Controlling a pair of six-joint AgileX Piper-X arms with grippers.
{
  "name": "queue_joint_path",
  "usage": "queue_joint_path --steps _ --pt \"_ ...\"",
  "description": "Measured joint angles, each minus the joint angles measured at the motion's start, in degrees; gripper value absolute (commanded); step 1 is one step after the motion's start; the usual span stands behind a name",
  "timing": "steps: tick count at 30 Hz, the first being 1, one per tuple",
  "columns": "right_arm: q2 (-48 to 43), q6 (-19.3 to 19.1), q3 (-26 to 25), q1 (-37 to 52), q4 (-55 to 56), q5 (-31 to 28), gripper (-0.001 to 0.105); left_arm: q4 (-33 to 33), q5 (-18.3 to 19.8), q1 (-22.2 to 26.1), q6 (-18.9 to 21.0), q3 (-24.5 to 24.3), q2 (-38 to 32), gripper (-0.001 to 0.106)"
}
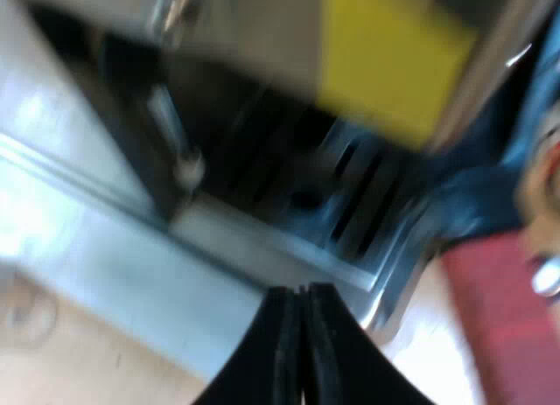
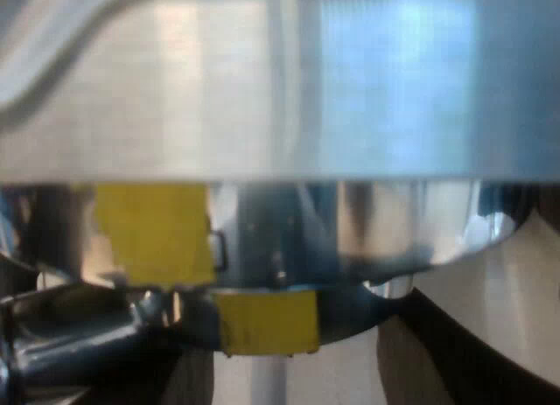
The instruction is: Put the handle in the coffee machine
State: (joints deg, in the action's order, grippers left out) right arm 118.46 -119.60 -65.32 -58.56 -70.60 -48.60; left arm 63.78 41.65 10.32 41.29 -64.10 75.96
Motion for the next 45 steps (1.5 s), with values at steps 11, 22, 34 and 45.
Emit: queue_joint_path --steps 11,22,34,45 --pt "0.00 0.00 0.00 0.00 0.00 0.10 0.047 0.00 -5.21 -8.09 0.95 4.46 -0.26 0.001" --pt "0.00 -0.13 0.00 -0.57 0.06 -3.57 0.047 4.55 -4.44 -10.98 3.00 4.46 -0.41 0.001" --pt "-3.65 4.89 6.38 -0.92 1.48 -3.07 0.047 6.93 -2.06 -10.98 3.10 4.46 -0.41 0.001" --pt "-12.39 7.81 18.64 -2.33 3.96 3.46 0.047 7.00 -0.86 -10.98 3.34 4.46 -0.41 0.001"
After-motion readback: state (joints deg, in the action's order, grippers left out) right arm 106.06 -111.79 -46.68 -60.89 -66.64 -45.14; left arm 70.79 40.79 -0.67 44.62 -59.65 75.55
